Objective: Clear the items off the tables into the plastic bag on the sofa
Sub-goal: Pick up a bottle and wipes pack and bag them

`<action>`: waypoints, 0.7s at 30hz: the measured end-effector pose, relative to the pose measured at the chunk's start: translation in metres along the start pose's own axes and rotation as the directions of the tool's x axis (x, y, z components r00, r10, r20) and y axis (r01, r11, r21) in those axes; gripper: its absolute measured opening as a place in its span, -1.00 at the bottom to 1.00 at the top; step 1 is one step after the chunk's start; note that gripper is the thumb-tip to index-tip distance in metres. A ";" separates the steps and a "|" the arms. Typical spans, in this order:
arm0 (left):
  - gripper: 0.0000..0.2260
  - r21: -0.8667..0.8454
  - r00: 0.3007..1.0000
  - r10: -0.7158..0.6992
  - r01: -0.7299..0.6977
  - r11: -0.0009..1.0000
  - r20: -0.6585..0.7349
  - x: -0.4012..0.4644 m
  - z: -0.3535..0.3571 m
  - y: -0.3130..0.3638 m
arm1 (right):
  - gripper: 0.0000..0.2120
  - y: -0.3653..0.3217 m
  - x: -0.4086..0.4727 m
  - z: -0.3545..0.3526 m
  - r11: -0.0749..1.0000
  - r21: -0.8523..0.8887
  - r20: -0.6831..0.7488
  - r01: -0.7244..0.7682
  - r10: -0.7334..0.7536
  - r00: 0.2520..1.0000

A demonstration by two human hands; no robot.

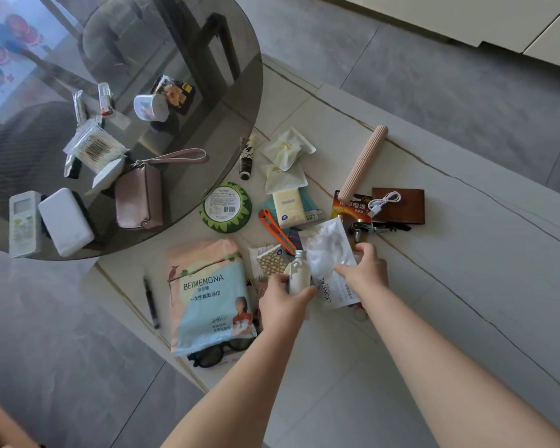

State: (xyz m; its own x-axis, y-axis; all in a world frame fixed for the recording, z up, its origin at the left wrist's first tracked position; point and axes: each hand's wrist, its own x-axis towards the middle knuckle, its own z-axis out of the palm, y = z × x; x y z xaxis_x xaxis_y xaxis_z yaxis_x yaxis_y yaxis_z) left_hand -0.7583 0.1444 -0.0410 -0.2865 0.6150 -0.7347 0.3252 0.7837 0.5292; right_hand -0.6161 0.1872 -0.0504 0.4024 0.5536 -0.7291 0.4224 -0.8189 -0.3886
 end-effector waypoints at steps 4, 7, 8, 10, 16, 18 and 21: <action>-0.60 -0.011 1.000 0.001 -0.001 1.000 0.013 -0.002 -0.001 -0.001 | -0.46 0.005 -0.002 0.007 0.998 -0.031 -0.030 0.046 -0.047 0.998; -0.58 -0.027 1.000 -0.007 0.007 1.000 0.016 -0.004 -0.004 -0.002 | -0.50 0.008 -0.004 0.013 0.993 -0.079 -0.049 0.090 -0.094 0.994; -0.58 -0.028 1.000 -0.009 0.009 1.000 0.016 -0.005 -0.005 -0.003 | -0.51 0.010 -0.004 0.014 0.991 -0.088 -0.050 0.101 -0.106 0.993; -0.58 -0.027 1.000 -0.006 0.006 1.000 0.021 -0.007 -0.007 -0.004 | -0.55 0.011 -0.005 0.016 0.992 -0.049 -0.037 0.117 -0.119 0.992; -0.58 -0.083 1.000 -0.001 0.002 0.997 0.019 -0.023 -0.019 0.001 | -0.49 0.010 -0.022 0.000 0.971 0.185 -0.006 0.149 -0.151 0.989; -0.58 -0.131 1.000 -0.008 0.010 0.991 0.019 -0.037 -0.028 0.008 | -0.44 0.005 -0.036 -0.011 0.951 0.279 0.031 0.130 -0.144 0.989; -0.59 -0.234 1.000 -0.017 0.023 0.972 0.026 -0.065 -0.047 0.018 | -0.46 -0.003 -0.063 -0.031 0.900 0.422 0.102 0.111 -0.169 0.980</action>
State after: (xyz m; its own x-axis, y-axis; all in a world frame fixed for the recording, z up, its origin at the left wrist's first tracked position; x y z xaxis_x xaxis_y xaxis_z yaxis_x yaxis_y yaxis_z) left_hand -0.7758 0.1228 0.0360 -0.2685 0.5987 -0.7546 0.0987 0.7963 0.5968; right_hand -0.6178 0.1597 0.0144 0.2405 0.6656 -0.7065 0.0817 -0.7391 -0.6686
